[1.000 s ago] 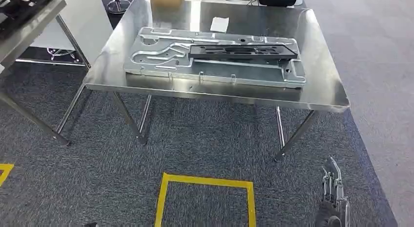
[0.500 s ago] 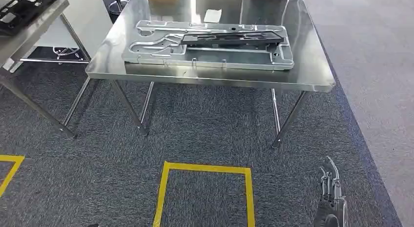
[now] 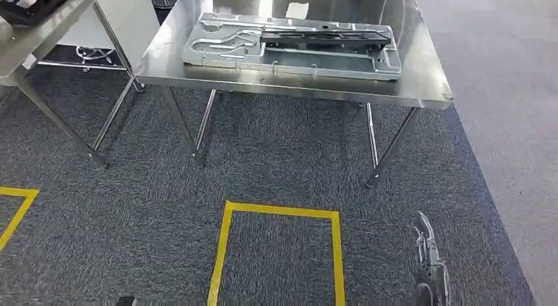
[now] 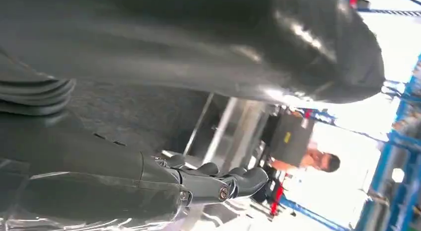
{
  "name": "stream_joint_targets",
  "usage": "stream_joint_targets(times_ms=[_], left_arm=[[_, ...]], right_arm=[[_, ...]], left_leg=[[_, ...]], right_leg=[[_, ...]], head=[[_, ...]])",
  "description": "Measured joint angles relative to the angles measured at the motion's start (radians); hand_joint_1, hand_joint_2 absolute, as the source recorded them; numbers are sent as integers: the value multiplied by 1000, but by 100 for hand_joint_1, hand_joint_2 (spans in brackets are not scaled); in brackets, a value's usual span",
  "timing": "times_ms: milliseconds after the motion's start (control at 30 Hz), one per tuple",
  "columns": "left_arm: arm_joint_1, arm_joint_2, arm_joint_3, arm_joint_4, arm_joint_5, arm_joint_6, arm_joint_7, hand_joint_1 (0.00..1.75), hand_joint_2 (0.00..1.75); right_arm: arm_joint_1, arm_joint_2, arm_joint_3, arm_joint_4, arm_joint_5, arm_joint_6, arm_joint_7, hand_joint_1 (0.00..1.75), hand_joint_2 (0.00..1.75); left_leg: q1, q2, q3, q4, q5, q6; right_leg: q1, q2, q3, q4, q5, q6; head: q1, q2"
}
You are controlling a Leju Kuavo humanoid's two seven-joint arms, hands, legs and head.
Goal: Take the parts from the cabinet and place them on the table.
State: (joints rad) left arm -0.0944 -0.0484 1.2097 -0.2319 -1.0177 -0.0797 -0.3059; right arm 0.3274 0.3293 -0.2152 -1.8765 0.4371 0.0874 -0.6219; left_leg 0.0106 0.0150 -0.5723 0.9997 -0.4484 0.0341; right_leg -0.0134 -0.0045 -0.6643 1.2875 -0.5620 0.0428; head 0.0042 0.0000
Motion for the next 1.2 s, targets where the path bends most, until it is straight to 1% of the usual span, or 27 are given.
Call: stream_joint_targets(times_ms=[67,100,133,233,267,300,333,400,433,467,500,567,600,633,667,767,800,833,900,933,967,1033,1067,1100,1133,1167,1200], left_arm=[[-10,6,-14,0,-13,-1,-8,0,0],[-20,7,-20,0,-21,-2,-10,0,0],[-31,8,-27,0,-23,-2,-11,0,0],[-50,14,-40,0,-32,-4,-8,0,0],[-50,18,-41,0,-33,-4,-9,0,0],[-50,19,-43,0,-33,-5,-8,0,0],[-49,20,-46,0,-34,-5,-8,0,0],[-52,23,-49,0,-34,-5,-9,0,0],[-54,24,-53,0,-40,-5,-10,0,0],[-56,24,-60,0,-41,-5,-10,0,0],[-62,24,-65,0,-43,-5,-11,0,0],[-85,26,-71,0,-52,-5,-7,0,0],[-101,27,-77,0,-52,-6,-1,0,0],[-117,29,-82,0,-52,-8,3,0,0],[-128,29,-86,-1,-52,-8,9,0,0],[-142,31,-90,-2,-50,-8,24,0,0],[-147,31,-91,-2,-50,-8,26,0,0],[-152,31,-91,-2,-47,-9,27,0,0],[-154,32,-91,-3,-37,-12,26,0,0],[-154,32,-91,-3,-30,-13,26,0,0],[-152,33,-91,-3,-29,-13,25,0,0],[-146,33,-91,-3,-24,-12,23,0,0],[-142,33,-91,-3,-19,-12,22,0,0],[-138,33,-91,-3,-16,-12,21,0,0],[-135,33,-91,-3,-15,-12,17,0,0],[-133,33,-91,-3,-15,-12,16,0,0],[-132,33,-91,-3,-14,-11,14,0,0]], right_arm=[[-29,-21,32,20,13,-26,14,0,0],[-47,-33,52,30,19,-38,22,0,0],[-68,-43,73,39,23,-46,26,0,0],[-95,-65,108,63,24,-62,36,0,0],[-96,-69,115,68,24,-65,37,0,0],[-101,-73,122,74,24,-65,38,0,0],[-104,-74,131,79,24,-68,38,0,0],[-104,-80,142,86,24,-70,39,0,0],[-106,-84,148,89,23,-72,39,0,0],[-112,-89,157,95,17,-74,40,0,0],[-124,-94,164,100,11,-75,44,0,0],[-159,-101,178,115,-11,-74,55,0,0],[-181,-105,184,125,-21,-71,61,0,0],[-202,-109,188,132,-27,-68,68,0,0],[-224,-113,191,142,-33,-64,76,0,0],[-270,-128,198,178,-46,-57,89,0,0],[-278,-136,198,186,-48,-57,91,0,0],[-286,-140,198,197,-52,-58,92,0,0],[-298,-151,199,216,-57,-60,94,0,0],[-301,-156,199,226,-58,-62,93,0,0],[-301,-160,199,235,-58,-64,93,0,0],[-301,-167,199,246,-59,-68,90,0,0],[-301,-169,199,248,-59,-71,89,0,0],[-301,-170,199,250,-60,-72,87,0,0],[-303,-172,199,250,-60,-73,87,0,0],[-304,-172,199,250,-60,-74,85,0,0],[-303,-172,198,250,-60,-75,85,0,0]], left_leg=[[0,-1,-29,7,18,-6],[0,-2,-38,12,27,-10],[-5,-3,-49,15,35,-17],[1,-3,-53,2,68,-37],[-3,-6,-55,1,73,-46],[1,-7,-68,17,39,-49],[2,-8,-86,68,-26,-52],[3,-8,-122,216,-134,-59],[3,-8,-133,281,-157,-62],[3,-8,-129,316,-147,-63],[3,-8,-106,305,-114,-63],[3,-8,-11,183,-49,-59],[3,-9,53,94,-50,-55],[-4,-11,97,18,-82,-49],[-4,-12,104,-5,-91,-41],[-2,-10,79,-10,-66,-18],[2,-4,75,-13,-54,-10],[2,-5,64,-14,-43,0],[1,-4,35,-13,-20,7],[0,-4,19,-12,-8,7],[0,-4,4,-10,2,5],[0,-3,-25,-4,19,0],[0,-4,-38,0,26,-4],[0,-4,-46,4,32,-7],[-3,-4,-53,9,37,-12],[-4,-4,-57,11,43,-20],[-3,-3,-62,10,51,-27]], right_leg=[[0,0,108,-138,59,-7],[1,1,177,-234,48,-16],[9,2,218,-316,19,-21],[16,1,204,-320,32,-35],[5,-2,196,-333,48,-46],[5,-8,189,-334,61,-55],[6,-6,172,-333,72,-68],[9,-7,141,-323,90,-70],[10,-7,124,-317,98,-70],[11,-8,105,-310,107,-69],[11,-7,86,-302,116,-67],[10,-7,49,-284,131,-62],[10,-7,37,-274,138,-57],[16,-7,23,-267,144,-51],[15,-10,19,-266,154,-44],[18,-8,14,-275,184,-24],[11,-1,8,-264,156,-19],[10,1,-4,-232,104,-15],[5,2,-40,-92,-15,-8],[3,2,-54,-21,-45,-4],[1,2,-56,20,-41,-2],[-2,2,-5,-13,28,-1],[-2,2,50,-83,62,-4],[-2,2,113,-169,71,-9],[3,3,175,-255,46,-17],[7,2,199,-310,26,-24],[9,3,193,-314,25,-27]], head=[[0,0],[0,0],[0,0],[-1,0],[0,0],[0,0],[-9,0],[-13,0],[-13,0],[-13,0],[-13,0],[-13,0],[-13,0],[-13,0],[-11,0],[-11,0],[-14,0],[-10,0],[-3,0],[-3,0],[-3,0],[-3,0],[-3,0],[-3,0],[-3,0],[-7,0],[-4,0]])
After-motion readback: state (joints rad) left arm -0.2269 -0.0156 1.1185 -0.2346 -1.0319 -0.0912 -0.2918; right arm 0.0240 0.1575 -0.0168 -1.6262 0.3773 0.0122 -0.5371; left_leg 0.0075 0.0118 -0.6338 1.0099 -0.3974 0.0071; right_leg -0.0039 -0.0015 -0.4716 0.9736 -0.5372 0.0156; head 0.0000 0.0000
